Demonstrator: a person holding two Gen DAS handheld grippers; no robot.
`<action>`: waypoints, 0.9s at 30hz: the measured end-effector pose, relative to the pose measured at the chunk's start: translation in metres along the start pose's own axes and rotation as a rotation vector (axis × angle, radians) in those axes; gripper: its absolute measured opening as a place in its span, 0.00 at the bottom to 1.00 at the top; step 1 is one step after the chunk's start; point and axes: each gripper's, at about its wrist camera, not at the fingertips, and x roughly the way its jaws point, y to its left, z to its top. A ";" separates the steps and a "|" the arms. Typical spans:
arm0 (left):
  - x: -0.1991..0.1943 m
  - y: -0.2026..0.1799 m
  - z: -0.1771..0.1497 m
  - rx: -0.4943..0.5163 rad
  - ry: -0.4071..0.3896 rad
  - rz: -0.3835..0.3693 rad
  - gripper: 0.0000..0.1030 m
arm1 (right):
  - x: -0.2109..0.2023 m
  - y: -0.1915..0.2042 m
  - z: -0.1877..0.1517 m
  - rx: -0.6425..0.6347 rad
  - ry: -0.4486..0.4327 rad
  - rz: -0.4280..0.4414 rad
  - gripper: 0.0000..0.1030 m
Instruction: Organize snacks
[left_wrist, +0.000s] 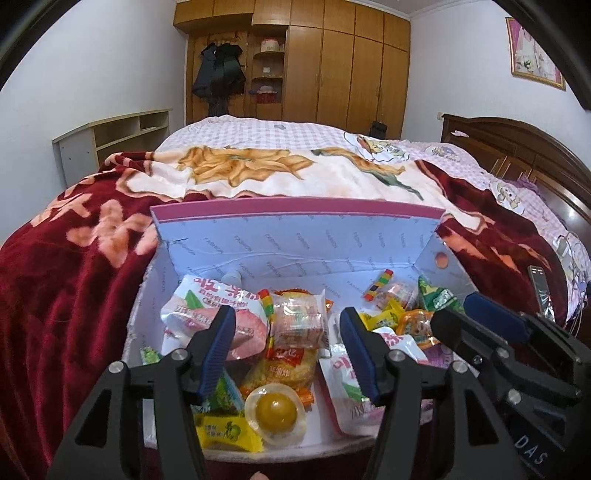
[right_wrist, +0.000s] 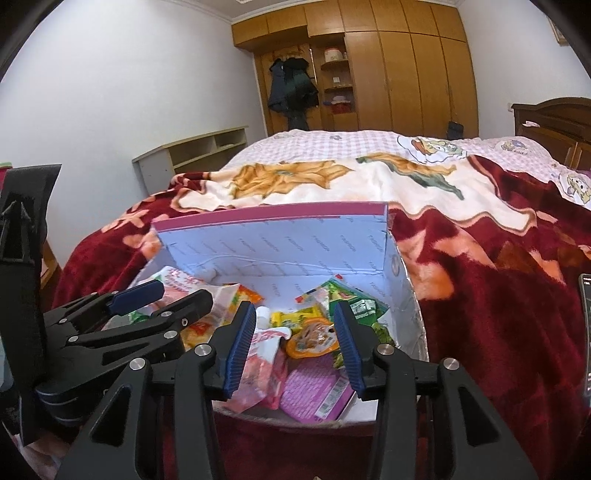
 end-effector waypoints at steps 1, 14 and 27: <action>-0.003 0.000 -0.001 0.000 -0.001 0.004 0.60 | -0.003 0.001 -0.001 0.001 -0.001 0.005 0.44; -0.047 0.005 -0.018 -0.027 -0.004 0.018 0.60 | -0.038 0.019 -0.013 0.009 -0.003 0.029 0.44; -0.056 0.006 -0.043 -0.047 0.022 0.045 0.60 | -0.045 0.018 -0.036 0.054 0.036 0.044 0.44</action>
